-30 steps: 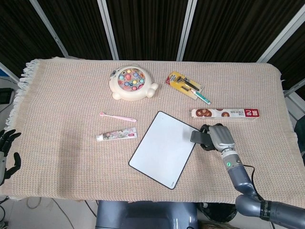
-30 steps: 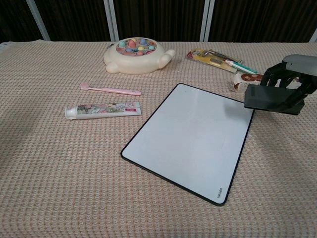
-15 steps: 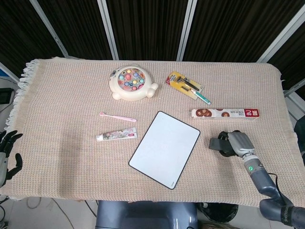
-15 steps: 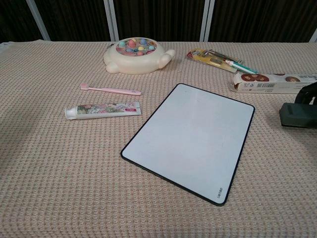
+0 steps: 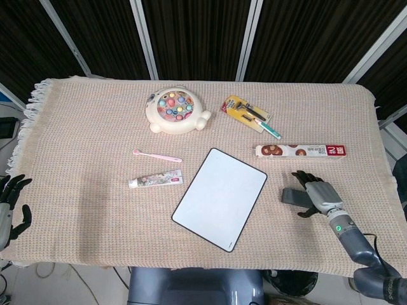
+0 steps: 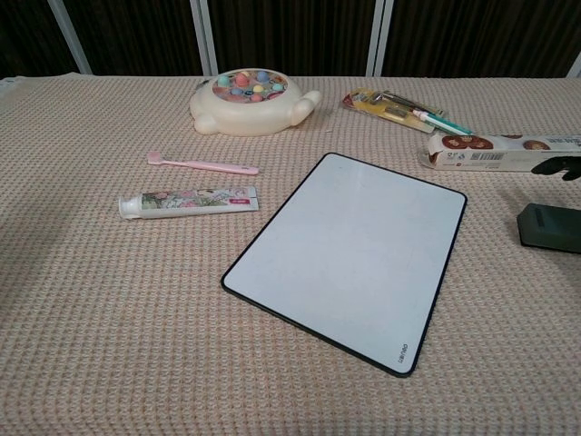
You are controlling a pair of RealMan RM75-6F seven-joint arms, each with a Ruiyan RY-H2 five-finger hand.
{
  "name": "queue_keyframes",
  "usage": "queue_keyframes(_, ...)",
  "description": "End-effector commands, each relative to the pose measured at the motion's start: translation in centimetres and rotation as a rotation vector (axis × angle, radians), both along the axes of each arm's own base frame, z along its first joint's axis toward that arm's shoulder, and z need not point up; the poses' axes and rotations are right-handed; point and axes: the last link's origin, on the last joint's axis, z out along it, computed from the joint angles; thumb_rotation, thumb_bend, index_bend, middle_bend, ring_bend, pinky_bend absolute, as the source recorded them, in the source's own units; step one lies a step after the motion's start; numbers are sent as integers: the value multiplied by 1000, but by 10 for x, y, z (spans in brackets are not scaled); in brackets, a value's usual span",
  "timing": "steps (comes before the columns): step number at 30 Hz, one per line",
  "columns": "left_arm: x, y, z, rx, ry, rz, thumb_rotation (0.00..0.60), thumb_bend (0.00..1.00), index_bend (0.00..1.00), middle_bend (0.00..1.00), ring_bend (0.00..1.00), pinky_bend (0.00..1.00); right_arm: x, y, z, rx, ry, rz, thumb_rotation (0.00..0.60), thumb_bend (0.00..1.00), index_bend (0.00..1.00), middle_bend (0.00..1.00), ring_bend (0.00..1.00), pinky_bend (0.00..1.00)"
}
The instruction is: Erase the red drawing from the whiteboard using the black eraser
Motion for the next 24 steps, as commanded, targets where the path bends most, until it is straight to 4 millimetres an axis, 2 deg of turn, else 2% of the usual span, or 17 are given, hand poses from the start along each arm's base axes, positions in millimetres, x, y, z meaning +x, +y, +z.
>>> queue_keyframes(1, 0, 0, 0, 0, -1, 1, 600, 638, 162, 88, 23, 3, 15, 6, 26, -120, 2, 71, 600, 80, 0, 0, 78, 144)
queue_keyframes(5, 0, 0, 1, 0, -1, -2, 600, 638, 162, 88, 23, 3, 24, 23, 49, -237, 4, 124, 600, 81, 0, 0, 78, 144)
queue_keyframes(12, 0, -1, 1, -1, 3, -6, 600, 637, 162, 89, 23, 1, 17, 80, 75, -369, -27, 137, 600, 80, 0, 0, 73, 144)
queue_keyframes(19, 1, -1, 0, -4, 6, -11, 600, 638, 162, 88, 23, 0, -3, 122, 77, -483, 26, 99, 600, 81, 0, 0, 64, 143)
queue_keyframes(24, 1, -2, 1, 0, 5, -12, 600, 638, 162, 88, 23, 0, -18, 133, 72, -503, 53, 68, 600, 81, 0, 0, 41, 144)
